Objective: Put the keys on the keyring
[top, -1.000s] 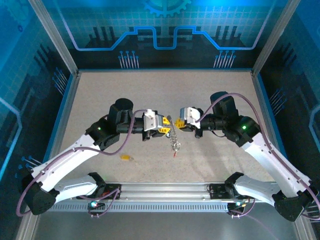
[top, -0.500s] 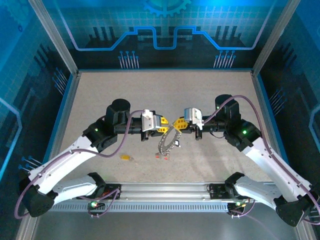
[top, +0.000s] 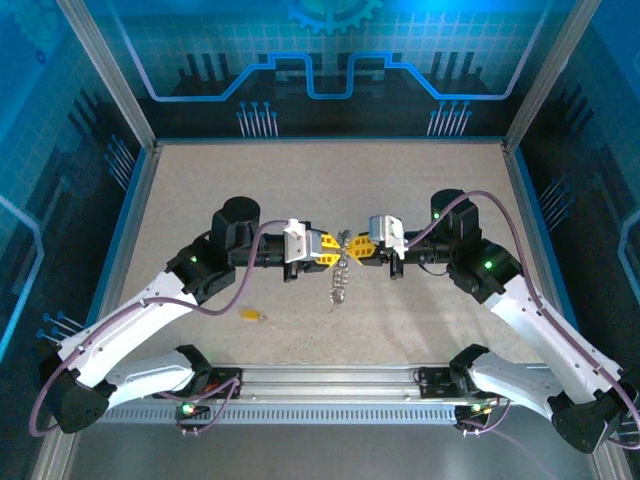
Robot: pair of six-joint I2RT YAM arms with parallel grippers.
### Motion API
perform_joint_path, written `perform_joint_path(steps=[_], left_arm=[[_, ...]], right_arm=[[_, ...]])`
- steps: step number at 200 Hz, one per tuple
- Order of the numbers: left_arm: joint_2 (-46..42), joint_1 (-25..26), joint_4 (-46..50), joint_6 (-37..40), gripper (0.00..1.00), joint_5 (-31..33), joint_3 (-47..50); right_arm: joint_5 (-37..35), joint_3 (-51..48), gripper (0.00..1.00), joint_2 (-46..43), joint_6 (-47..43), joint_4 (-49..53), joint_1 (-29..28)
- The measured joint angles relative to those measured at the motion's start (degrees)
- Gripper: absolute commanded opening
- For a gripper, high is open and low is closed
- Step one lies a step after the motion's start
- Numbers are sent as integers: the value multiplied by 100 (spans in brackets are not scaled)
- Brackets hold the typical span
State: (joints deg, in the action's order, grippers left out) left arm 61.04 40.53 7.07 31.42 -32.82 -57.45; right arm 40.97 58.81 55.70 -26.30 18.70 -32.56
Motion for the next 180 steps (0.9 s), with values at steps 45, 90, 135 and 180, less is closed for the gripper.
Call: perform_joint_path(steps=[45, 90, 135, 180], left_arm=[[0, 2, 7, -96, 0, -4, -9], [44, 11, 304, -87, 0, 70, -179], [291, 133, 1384, 243, 0, 313, -933], [479, 199, 1864, 461, 0, 361, -1152]], right_arm=[[2, -44, 0, 0, 59, -61, 0], [-105, -42, 25, 0, -153, 59, 0], [-691, 94, 28, 20, -796, 706, -197], [-903, 201, 28, 101, -1045, 885, -341]])
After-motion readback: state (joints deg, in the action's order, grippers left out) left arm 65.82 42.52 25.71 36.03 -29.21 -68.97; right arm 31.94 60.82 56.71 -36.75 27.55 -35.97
